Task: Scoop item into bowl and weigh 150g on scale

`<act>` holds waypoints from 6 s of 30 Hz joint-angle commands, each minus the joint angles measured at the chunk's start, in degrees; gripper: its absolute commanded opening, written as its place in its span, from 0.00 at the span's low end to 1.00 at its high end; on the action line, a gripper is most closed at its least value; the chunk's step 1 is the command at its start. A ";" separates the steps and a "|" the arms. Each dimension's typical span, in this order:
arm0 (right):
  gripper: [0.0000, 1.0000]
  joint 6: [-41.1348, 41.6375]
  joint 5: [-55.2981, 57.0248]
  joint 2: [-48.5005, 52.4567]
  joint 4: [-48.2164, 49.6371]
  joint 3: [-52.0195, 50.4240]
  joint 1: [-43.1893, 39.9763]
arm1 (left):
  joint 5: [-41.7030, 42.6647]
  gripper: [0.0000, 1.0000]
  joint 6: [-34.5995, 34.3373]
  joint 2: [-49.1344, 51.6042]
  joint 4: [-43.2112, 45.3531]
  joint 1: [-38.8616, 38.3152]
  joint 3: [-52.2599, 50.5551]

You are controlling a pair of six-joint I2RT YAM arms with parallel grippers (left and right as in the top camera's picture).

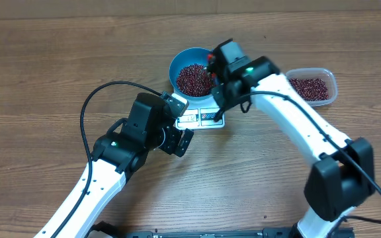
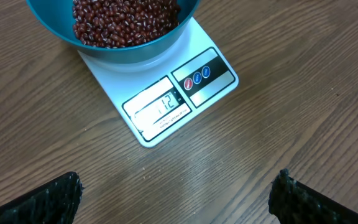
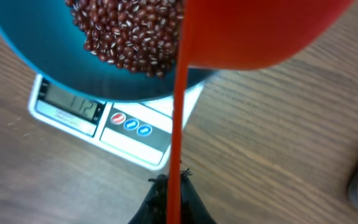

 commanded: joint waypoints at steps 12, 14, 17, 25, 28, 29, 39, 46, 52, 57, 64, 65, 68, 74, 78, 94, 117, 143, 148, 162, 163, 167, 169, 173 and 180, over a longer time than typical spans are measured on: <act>0.04 -0.17 -8.87 -15.37 -15.06 1.16 -25.75 | -0.37 1.00 0.52 0.17 0.04 0.31 1.18; 0.04 -0.20 -8.90 -15.28 -15.21 -0.37 -28.94 | -0.37 0.99 0.52 0.20 0.04 0.31 1.18; 0.04 -2.64 -8.92 -15.13 -13.27 -4.48 -32.74 | -0.37 1.00 0.52 0.17 0.04 0.31 1.18; 0.04 -3.63 -8.94 -14.88 -0.63 -16.98 -36.41 | -0.37 1.00 0.52 0.20 0.04 0.31 1.18; 0.04 -3.63 -8.94 -14.36 3.45 -20.00 -36.41 | -0.37 1.00 0.52 0.17 0.04 0.31 1.18; 0.04 -3.63 -8.94 -14.16 4.50 -20.72 -36.39 | -0.37 1.00 0.52 0.20 0.04 0.31 1.18; 0.04 -3.17 -8.96 -9.44 7.93 -22.62 -36.39 | -0.37 1.00 0.52 0.17 0.04 0.31 1.18; 0.05 -2.73 -9.16 -6.08 7.89 -22.62 -36.39 | -0.37 1.00 0.52 0.17 0.04 0.31 1.18; 0.16 -2.64 -9.16 -5.95 7.82 -22.62 -36.39 | -0.37 0.99 0.52 0.20 0.04 0.31 1.18; 0.38 -1.99 -9.14 -5.95 7.85 -22.62 -36.39 | -0.37 1.00 0.52 0.20 0.04 0.31 1.18; 0.43 0.85 -9.14 -5.97 6.69 -22.10 -36.68 | -0.37 1.00 0.52 0.20 0.04 0.31 1.18; 0.44 2.01 -9.14 -5.97 6.23 -21.77 -36.89 | -0.37 1.00 0.52 0.20 0.04 0.31 1.18; 0.47 5.07 -9.22 -6.25 4.57 -20.37 -37.55 | -0.37 1.00 0.52 0.20 0.04 0.31 1.18; 0.82 8.07 -13.03 -9.16 3.13 -17.92 -37.75 | -0.37 1.00 0.52 0.17 0.04 0.31 1.18; 0.88 9.70 -13.70 -10.75 2.25 -16.90 -37.75 | -0.37 1.00 0.52 0.20 0.04 0.31 1.18; 1.00 19.91 -33.66 -29.03 -3.87 -14.21 -37.68 | -0.37 1.00 0.52 0.17 0.04 0.31 1.18; 0.75 74.42 -9.22 -28.35 13.25 -34.58 -34.07 | -0.37 1.00 0.52 0.20 0.04 0.31 1.18; 0.70 65.72 -7.76 -18.67 24.83 -36.85 -34.25 | -0.37 0.99 0.55 0.20 0.04 0.31 1.18; 0.63 65.75 -6.99 -18.67 25.09 -36.85 -34.32 | -0.37 1.00 0.52 0.20 0.04 0.31 1.18; 0.37 64.22 -6.91 -18.67 25.20 -36.85 -34.53 | -0.37 1.00 0.52 0.17 0.04 0.31 1.18; 0.37 64.22 -6.91 -18.67 25.22 -36.85 -34.62 | -0.37 1.00 0.52 0.20 0.04 0.31 1.18; 0.31 62.71 -6.88 -18.67 25.29 -36.83 -35.85 | -0.37 1.00 0.52 0.20 0.04 0.31 1.18; 0.29 62.71 -6.93 -18.67 25.16 -36.83 -36.57 | -0.37 1.00 0.52 0.20 0.04 0.31 1.18; 0.29 61.40 -6.91 -18.67 25.38 -36.83 -37.44 | -0.37 1.00 0.52 0.20 0.04 0.31 1.18; 0.23 57.44 -6.67 -18.67 26.32 -36.83 -37.48 | -0.37 1.00 0.52 0.20 0.04 0.31 1.18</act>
